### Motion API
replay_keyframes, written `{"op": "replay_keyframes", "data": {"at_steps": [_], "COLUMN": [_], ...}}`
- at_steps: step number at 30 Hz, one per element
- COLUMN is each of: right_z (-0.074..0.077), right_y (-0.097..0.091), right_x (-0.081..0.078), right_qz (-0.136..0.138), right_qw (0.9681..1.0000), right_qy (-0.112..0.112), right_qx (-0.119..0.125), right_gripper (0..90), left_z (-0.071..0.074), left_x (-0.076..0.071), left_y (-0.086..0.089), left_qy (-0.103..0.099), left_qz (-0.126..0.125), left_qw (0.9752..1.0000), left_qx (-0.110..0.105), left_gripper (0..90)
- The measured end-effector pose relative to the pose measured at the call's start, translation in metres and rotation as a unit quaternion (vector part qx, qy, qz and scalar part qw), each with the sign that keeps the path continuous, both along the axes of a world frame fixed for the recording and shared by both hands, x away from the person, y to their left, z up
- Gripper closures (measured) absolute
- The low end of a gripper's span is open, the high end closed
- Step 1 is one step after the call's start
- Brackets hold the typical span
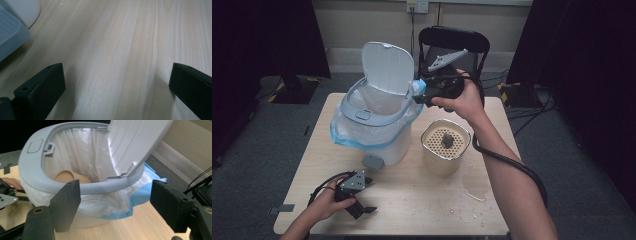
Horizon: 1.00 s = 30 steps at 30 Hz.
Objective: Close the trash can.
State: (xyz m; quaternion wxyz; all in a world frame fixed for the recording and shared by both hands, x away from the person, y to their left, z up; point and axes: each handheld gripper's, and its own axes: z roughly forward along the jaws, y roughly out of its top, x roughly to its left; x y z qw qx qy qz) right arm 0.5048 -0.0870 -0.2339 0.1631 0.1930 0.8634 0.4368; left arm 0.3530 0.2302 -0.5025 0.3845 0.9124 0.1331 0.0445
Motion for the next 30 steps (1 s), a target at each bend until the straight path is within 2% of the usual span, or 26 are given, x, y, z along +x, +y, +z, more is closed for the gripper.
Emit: {"op": "replay_keyframes", "data": {"at_steps": [7, 15, 24, 30], "right_z": [0.003, 0.004, 0.009, 0.012], "right_y": [0.001, 0.013, 0.033, 0.035], "right_x": [0.011, 0.024, 0.028, 0.028], "right_qz": [-0.009, -0.008, 0.005, 0.004], "right_qw": [1.0, 1.0, 1.0, 1.0], "right_qy": [0.0, 0.0, -0.001, -0.003], "right_qx": [0.0, 0.002, -0.002, -0.004], "right_gripper": [24.0, 24.0, 22.0, 21.7], "left_z": [0.0, 0.0, 0.0, 0.0], "left_x": [0.0, 0.0, 0.0, 0.0], "left_y": [0.0, 0.0, 0.0, 0.0], "left_qy": [0.0, 0.0, 0.0, 0.0], "left_qz": [0.0, 0.0, 0.0, 0.0], "left_qw": [1.0, 1.0, 1.0, 1.0], "left_qx": [0.0, -0.003, -0.002, -0.002], "left_gripper": [0.0, 0.0, 0.0, 0.0]}}
